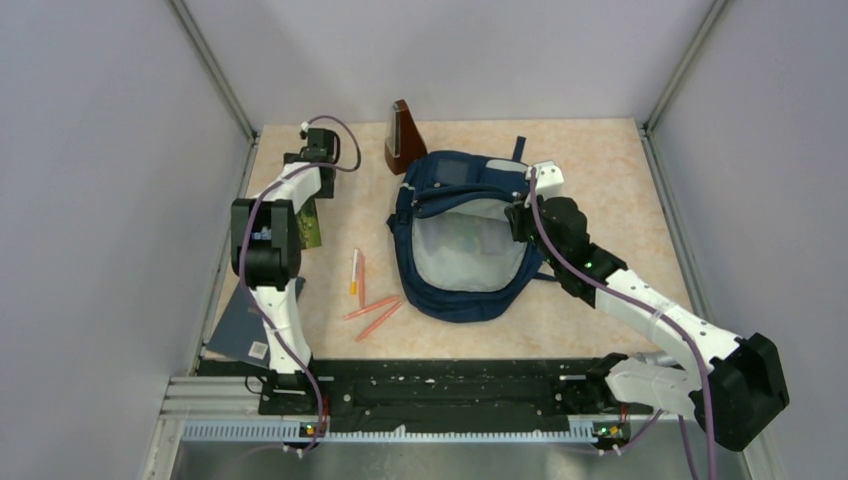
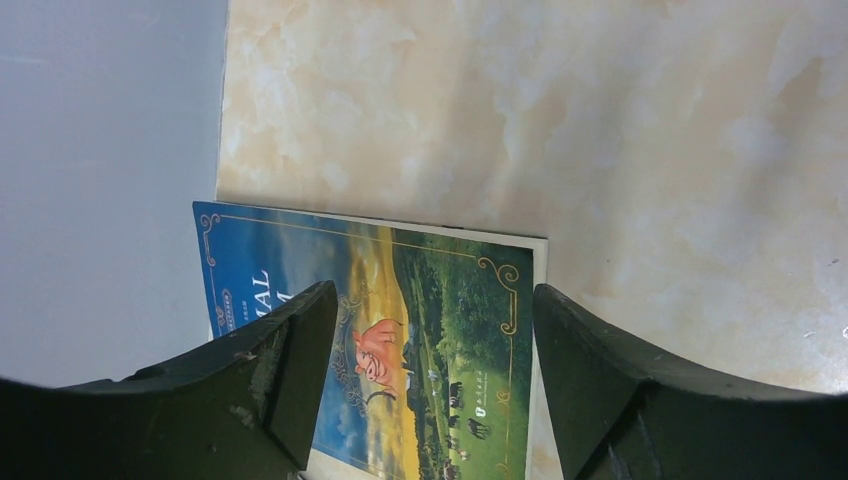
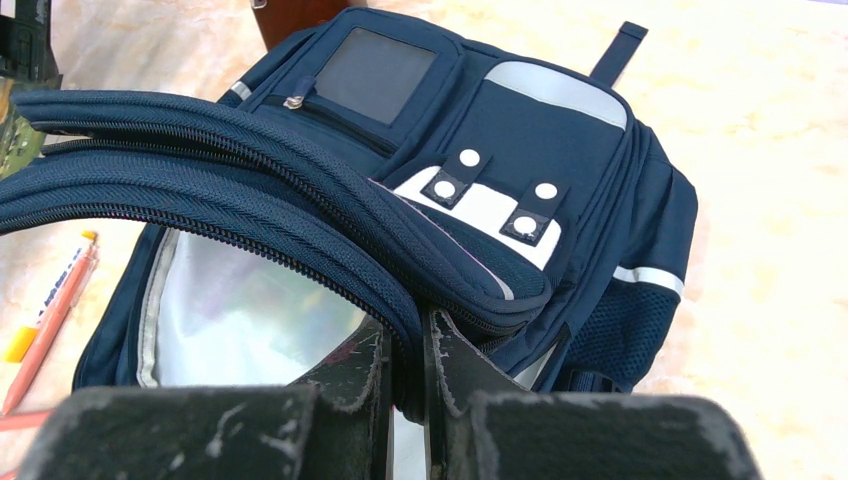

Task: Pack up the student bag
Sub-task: Pick up the book from the center of the board.

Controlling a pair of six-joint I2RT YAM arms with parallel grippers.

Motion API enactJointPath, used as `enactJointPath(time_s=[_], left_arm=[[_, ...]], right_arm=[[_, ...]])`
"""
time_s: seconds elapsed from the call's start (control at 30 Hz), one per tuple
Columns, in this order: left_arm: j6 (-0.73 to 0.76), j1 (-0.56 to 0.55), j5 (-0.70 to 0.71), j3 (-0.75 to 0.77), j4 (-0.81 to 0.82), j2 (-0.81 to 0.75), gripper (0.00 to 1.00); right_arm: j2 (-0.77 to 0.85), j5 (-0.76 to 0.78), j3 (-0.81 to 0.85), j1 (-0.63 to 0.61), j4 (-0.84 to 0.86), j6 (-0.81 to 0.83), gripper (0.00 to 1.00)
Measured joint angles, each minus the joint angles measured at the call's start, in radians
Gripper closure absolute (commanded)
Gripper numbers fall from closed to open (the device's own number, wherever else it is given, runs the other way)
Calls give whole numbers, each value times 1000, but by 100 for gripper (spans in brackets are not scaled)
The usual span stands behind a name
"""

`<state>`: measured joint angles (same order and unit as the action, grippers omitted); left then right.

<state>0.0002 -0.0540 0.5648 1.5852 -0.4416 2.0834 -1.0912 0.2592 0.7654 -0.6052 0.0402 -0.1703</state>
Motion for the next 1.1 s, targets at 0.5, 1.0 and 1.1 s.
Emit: enactJointPath(time_s=[0.5,1.0,1.1], left_arm=[[0,8,-29,19,-7,66,25],[4,13,28,3,9,67,28],[3,14,33,-19,21,56,28]], right_arm=[[0,-2,0,0,0,-9,100],[-3,-14,0,0,0,-12,100],[-7,-19,0,0,0,-16,100]])
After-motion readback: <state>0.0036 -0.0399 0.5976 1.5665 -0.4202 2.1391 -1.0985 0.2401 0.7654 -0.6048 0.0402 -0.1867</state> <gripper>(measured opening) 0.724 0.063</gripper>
